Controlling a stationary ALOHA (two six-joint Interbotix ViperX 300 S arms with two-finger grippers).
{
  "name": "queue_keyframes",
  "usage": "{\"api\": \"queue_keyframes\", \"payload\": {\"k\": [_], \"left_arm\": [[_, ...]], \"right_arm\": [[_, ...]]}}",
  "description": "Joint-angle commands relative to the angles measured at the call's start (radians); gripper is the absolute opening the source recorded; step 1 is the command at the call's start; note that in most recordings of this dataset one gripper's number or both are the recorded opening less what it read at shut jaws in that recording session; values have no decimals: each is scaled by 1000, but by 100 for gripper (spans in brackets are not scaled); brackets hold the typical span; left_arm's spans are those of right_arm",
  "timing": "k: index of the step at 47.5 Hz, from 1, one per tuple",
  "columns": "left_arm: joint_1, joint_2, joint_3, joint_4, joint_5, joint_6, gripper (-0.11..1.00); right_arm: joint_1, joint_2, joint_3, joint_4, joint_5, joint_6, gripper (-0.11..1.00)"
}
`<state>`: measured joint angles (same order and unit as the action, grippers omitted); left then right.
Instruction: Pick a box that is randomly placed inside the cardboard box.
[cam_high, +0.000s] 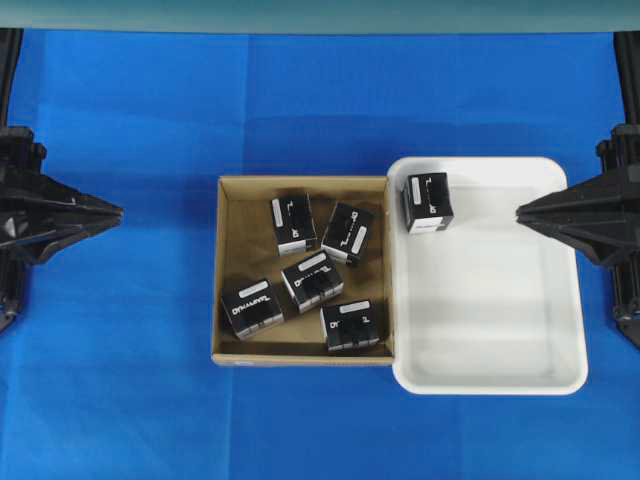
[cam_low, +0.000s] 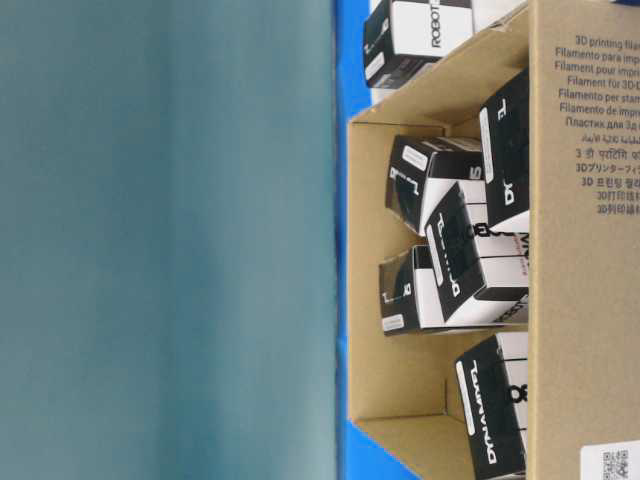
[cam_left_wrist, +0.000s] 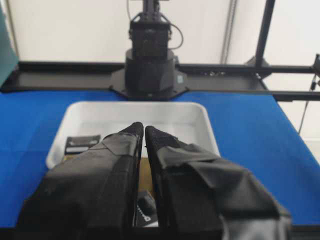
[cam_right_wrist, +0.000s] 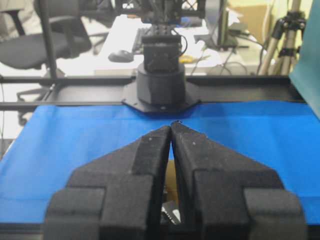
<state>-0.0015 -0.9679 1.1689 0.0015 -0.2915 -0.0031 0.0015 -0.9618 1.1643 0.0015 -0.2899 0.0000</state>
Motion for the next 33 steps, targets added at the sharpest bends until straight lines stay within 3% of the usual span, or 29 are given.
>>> {"api": "queue_keyframes", "payload": {"k": [1, 4, 7, 16, 33], "left_arm": [[3, 25, -20, 15, 29, -8, 14], [-5, 29, -35, 14, 67, -8, 8], [-8, 32, -49, 14, 94, -6, -1], [-11, 28, -77, 15, 183, -8, -6], [-9, 31, -80, 15, 221, -49, -6]], "right_arm": [[-8, 17, -31, 20, 14, 17, 14], [-21, 34, -60, 77, 121, 28, 9], [-51, 63, -124, 126, 330, 51, 0], [-91, 183, -327, 137, 792, 69, -4], [-81, 594, -663, 135, 1177, 40, -3]]}}
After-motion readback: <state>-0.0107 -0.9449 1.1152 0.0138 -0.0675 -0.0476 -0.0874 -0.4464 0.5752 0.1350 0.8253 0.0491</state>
